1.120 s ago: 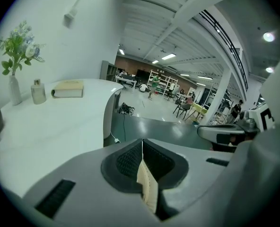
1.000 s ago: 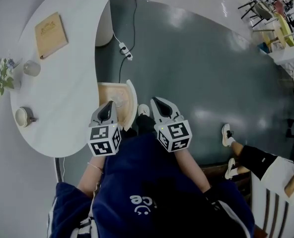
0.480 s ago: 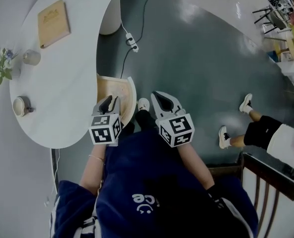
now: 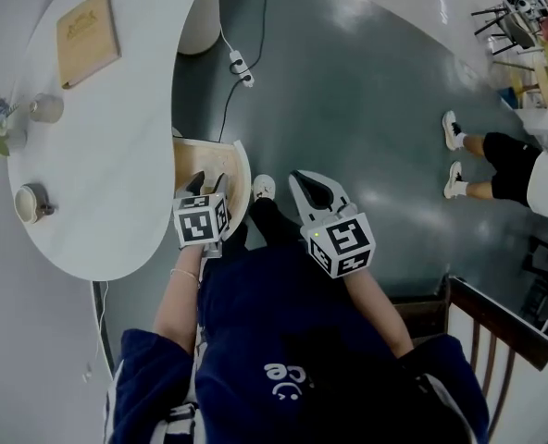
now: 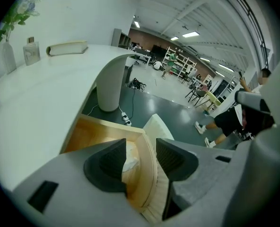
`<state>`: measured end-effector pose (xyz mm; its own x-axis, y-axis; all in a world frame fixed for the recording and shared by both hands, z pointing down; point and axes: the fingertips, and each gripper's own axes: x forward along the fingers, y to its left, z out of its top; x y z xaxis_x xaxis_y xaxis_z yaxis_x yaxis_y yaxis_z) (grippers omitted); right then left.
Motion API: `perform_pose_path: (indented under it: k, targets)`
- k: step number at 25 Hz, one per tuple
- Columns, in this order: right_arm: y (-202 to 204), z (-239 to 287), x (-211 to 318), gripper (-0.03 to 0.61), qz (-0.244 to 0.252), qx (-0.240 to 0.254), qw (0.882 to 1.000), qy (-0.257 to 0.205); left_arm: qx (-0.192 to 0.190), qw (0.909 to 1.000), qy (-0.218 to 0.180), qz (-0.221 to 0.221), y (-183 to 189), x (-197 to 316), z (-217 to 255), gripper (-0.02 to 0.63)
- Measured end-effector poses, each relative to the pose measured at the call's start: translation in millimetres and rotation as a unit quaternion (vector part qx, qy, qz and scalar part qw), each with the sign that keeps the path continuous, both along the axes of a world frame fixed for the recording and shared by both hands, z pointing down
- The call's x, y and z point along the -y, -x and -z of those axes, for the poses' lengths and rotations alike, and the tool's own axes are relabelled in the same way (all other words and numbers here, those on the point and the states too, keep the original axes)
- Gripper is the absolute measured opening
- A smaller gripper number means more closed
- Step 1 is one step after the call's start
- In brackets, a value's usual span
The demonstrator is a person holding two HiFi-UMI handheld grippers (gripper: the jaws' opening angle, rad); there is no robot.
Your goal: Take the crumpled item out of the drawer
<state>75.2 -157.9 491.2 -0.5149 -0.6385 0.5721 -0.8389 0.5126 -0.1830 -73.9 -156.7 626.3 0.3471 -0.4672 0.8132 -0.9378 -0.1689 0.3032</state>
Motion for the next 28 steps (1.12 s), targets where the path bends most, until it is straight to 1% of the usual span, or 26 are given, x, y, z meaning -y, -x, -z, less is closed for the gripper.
perform_pose_path:
  k: [5, 11, 13, 15, 17, 19, 23, 26, 28]
  targets:
    - [-9.2, -9.6, -3.2, 0.008, -0.003, -0.013, 1.000, 0.013, 0.006, 0.9992, 0.037, 0.017, 2.9, 2.4, -37.5, 0.186]
    - [-21.8, -22.8, 0.4, 0.008, -0.004, -0.034, 0.999, 0.024, 0.031, 0.9972, 0.065, 0.020, 9.3, 8.7, -73.0, 0.186]
    - [-23.2, -25.8, 3.4, 0.008, 0.000, -0.037, 0.999, 0.026, 0.042, 0.9962, 0.074, 0.019, 10.8, 8.3, -84.4, 0.186]
    - [-21.3, -28.1, 4.5, 0.008, 0.011, -0.040, 0.999, 0.027, 0.051, 0.9950, 0.081, 0.029, 16.0, 7.5, -95.0, 0.187]
    - [-20.7, -30.2, 4.9, 0.008, 0.020, -0.045, 0.998, 0.026, 0.046, 0.9940, 0.090, 0.041, 17.9, 7.4, -102.6, 0.198]
    - [-23.9, -33.6, 7.6, 0.008, 0.019, -0.050, 0.998, 0.026, 0.045, 0.9935, 0.097, 0.038, 14.9, 8.8, -110.9, 0.206]
    - [-26.3, -42.0, 8.3, 0.008, 0.000, -0.043, 0.998, 0.035, 0.059, 0.9913, 0.114, 0.026, 15.3, 6.3, -129.2, 0.210]
    - [-28.4, -47.7, 4.5, 0.008, -0.001, -0.046, 0.998, 0.043, 0.069, 0.9900, 0.121, 0.020, 13.2, 6.4, -139.7, 0.213]
    - [-31.3, -50.9, 2.2, 0.008, 0.000, -0.051, 0.998, 0.045, 0.073, 0.9885, 0.130, 0.025, 11.7, 5.9, -146.8, 0.213]
